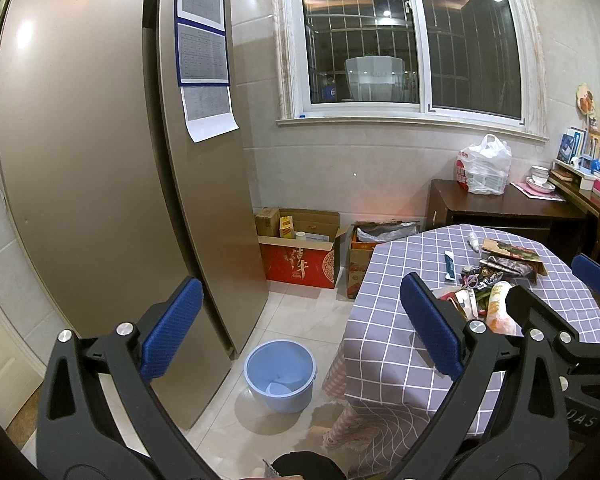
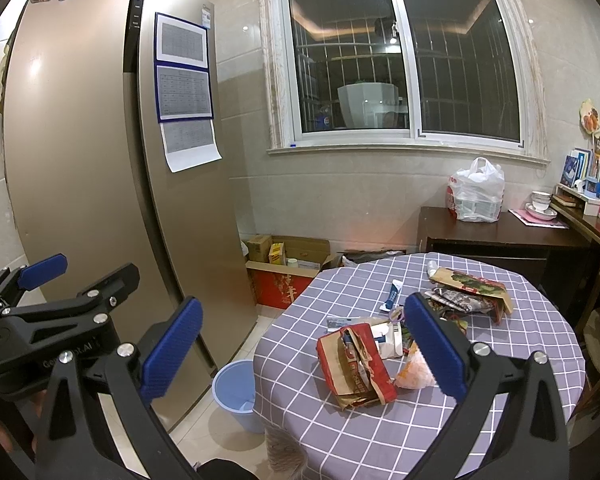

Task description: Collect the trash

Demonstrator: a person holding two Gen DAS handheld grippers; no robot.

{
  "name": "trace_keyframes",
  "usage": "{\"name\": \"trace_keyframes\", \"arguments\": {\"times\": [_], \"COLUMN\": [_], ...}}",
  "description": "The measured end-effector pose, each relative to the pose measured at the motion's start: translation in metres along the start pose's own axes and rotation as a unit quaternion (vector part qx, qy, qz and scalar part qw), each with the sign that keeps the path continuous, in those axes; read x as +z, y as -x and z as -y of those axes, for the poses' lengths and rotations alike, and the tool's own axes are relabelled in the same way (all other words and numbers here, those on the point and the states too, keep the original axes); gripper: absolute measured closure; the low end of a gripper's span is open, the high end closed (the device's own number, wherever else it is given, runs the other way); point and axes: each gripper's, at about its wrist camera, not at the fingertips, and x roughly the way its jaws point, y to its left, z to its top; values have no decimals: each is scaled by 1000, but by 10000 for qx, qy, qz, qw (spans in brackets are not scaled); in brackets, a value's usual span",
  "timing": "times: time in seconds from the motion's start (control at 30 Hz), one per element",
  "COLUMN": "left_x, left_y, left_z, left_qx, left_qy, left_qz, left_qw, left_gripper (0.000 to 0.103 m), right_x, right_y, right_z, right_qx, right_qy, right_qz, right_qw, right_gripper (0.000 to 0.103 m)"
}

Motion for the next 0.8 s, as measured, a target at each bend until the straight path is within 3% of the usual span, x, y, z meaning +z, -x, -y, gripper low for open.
{"name": "trace_keyframes", "arguments": {"times": [0.8], "left_x": [-4], "left_y": [-2], "left_z": [-1], "left_qx": [14], "left_qy": [-14], "left_qz": [-28], "left_qw": [10000], "left_gripper": [6], "right_x": [-2], "right_y": [-3], "right_z": [7], "right_qx": [92], "right_qy": [-152], "right_qz": [-130], "right_qw": [9998], "right_gripper": [4]}}
